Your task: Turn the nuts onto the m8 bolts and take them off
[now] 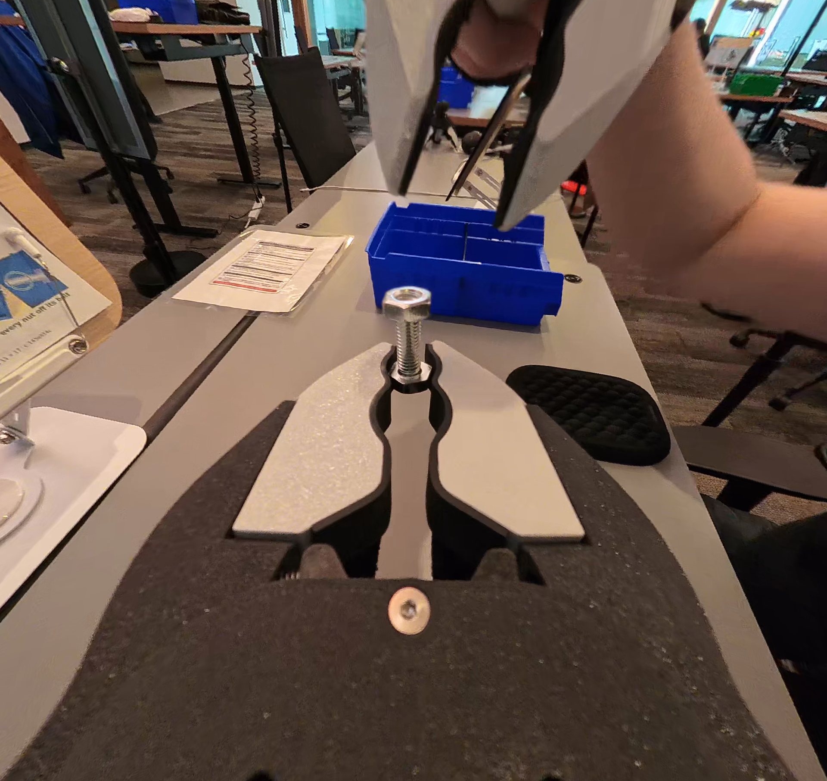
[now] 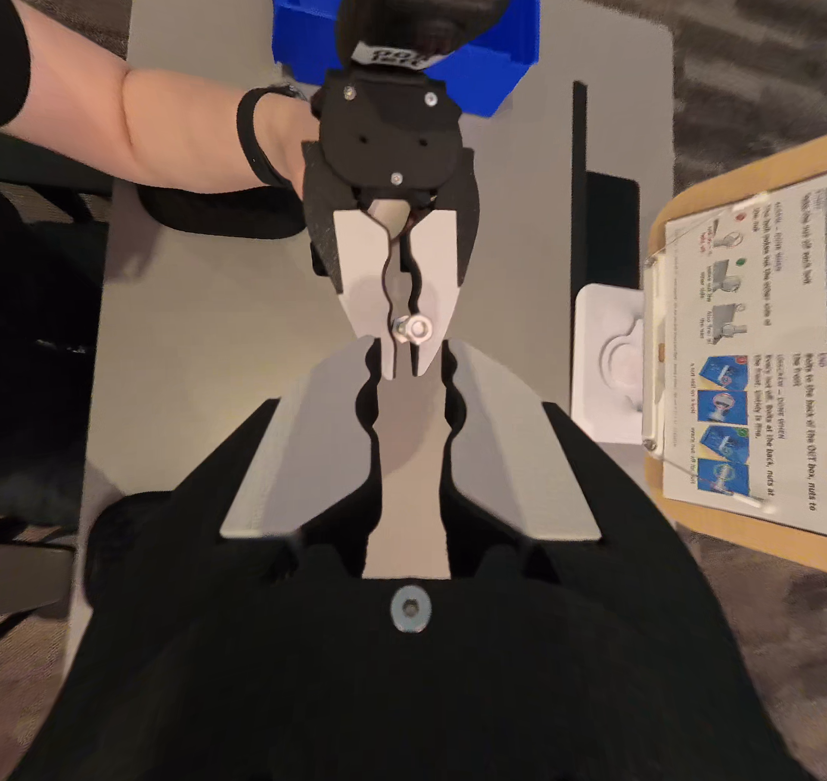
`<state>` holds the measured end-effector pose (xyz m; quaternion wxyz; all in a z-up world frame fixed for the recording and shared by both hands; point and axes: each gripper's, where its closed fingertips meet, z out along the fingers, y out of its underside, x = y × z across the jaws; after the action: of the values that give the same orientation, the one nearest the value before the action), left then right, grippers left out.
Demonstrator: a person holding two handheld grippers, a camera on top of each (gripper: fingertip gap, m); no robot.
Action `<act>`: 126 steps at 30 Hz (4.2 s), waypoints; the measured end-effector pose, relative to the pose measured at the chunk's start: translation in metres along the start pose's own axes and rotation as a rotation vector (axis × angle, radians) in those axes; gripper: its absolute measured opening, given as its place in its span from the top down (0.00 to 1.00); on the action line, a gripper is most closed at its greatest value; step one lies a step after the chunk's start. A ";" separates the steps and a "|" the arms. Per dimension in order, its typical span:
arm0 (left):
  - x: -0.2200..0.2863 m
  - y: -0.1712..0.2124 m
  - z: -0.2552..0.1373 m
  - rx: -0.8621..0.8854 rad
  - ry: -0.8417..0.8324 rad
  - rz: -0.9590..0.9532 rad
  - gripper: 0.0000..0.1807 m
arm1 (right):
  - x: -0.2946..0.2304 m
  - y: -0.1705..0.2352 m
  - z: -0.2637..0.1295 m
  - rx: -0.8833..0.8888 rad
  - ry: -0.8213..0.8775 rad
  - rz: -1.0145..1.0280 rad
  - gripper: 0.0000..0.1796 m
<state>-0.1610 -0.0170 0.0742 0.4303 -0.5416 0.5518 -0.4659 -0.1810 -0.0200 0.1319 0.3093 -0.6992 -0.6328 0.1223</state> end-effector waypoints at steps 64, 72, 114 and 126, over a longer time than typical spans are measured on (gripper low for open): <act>0.095 -0.003 -0.017 -0.077 0.545 -0.095 0.94 | -0.067 -0.028 -0.002 0.176 -0.253 -0.061 0.81; 0.007 -0.006 0.002 -0.067 -0.125 0.000 0.93 | -0.003 -0.004 -0.007 -0.007 0.018 0.618 0.82; 0.158 -0.006 -0.047 -0.086 1.082 -0.241 0.94 | -0.120 -0.014 -0.004 0.060 -0.285 -0.514 0.92; 0.136 -0.009 -0.027 -0.058 0.804 -0.132 0.94 | -0.100 -0.030 -0.009 0.162 -0.214 -0.375 0.86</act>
<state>-0.1911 -0.1509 0.0925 0.1338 -0.3624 0.6529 -0.6515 -0.2166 -0.1182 0.1346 0.3128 -0.5252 -0.7691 0.1867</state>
